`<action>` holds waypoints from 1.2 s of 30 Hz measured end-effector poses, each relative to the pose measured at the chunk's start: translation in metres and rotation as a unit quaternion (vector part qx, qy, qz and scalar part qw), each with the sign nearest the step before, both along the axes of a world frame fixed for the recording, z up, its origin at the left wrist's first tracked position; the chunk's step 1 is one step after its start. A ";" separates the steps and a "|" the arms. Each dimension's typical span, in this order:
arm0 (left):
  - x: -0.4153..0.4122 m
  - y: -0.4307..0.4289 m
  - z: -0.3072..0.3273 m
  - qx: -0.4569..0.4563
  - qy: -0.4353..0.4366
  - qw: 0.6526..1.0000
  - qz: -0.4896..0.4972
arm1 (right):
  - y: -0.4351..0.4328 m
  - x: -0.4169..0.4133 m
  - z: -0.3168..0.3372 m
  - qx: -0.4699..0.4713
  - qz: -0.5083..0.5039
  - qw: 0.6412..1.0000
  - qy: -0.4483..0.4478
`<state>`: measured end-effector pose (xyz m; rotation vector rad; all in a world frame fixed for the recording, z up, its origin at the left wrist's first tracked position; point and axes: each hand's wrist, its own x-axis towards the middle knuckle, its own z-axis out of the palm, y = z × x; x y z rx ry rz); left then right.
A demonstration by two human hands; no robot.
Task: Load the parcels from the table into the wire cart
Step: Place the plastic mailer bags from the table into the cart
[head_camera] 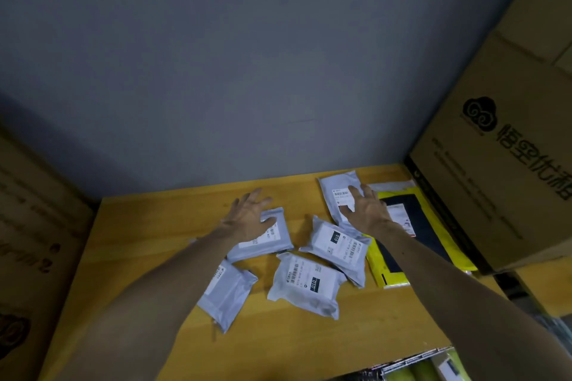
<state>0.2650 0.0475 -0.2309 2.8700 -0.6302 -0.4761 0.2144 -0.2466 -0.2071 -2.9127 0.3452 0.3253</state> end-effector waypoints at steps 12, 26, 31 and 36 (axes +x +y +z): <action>0.048 0.010 -0.097 -0.041 0.073 0.994 -0.077 | 0.000 0.074 -0.057 -0.018 -0.015 0.998 0.057; 0.078 0.009 -0.182 0.053 0.073 0.978 -0.189 | -0.055 0.130 -0.156 -0.019 -0.006 0.989 0.143; 0.100 0.014 -0.198 0.006 0.058 0.970 -0.235 | -0.063 0.134 -0.185 -0.012 0.026 0.986 0.165; 0.109 0.011 -0.205 0.001 0.011 0.998 -0.055 | -0.060 0.135 -0.202 -0.055 0.068 0.988 0.128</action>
